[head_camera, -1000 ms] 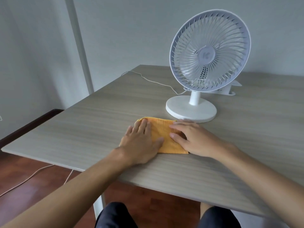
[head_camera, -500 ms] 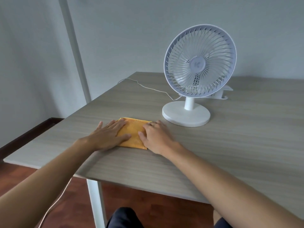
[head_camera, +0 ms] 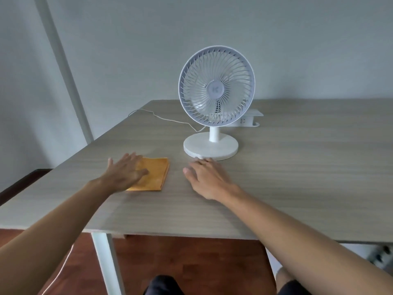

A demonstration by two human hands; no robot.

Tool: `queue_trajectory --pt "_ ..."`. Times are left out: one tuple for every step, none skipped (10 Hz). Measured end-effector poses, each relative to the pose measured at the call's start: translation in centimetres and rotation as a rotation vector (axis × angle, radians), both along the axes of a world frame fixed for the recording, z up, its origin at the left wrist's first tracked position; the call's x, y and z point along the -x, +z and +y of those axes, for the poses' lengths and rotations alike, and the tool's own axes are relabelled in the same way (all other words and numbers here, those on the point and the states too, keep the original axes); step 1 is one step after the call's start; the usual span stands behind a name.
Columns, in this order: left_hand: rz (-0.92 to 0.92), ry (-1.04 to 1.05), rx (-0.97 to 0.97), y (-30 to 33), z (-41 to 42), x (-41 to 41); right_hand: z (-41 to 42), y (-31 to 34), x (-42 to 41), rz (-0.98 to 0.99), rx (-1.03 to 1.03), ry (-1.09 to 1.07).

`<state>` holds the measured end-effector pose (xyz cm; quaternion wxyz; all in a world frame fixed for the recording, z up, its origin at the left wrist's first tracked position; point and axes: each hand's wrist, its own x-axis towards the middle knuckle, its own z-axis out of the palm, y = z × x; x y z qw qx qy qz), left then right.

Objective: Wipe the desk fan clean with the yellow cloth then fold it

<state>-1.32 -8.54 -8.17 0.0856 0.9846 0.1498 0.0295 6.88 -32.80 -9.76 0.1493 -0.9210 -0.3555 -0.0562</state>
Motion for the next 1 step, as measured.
queue_trajectory --pt "-0.023 -0.159 -0.143 -0.19 -4.45 -0.85 -3.23 0.37 -0.46 0.016 -0.010 -0.131"
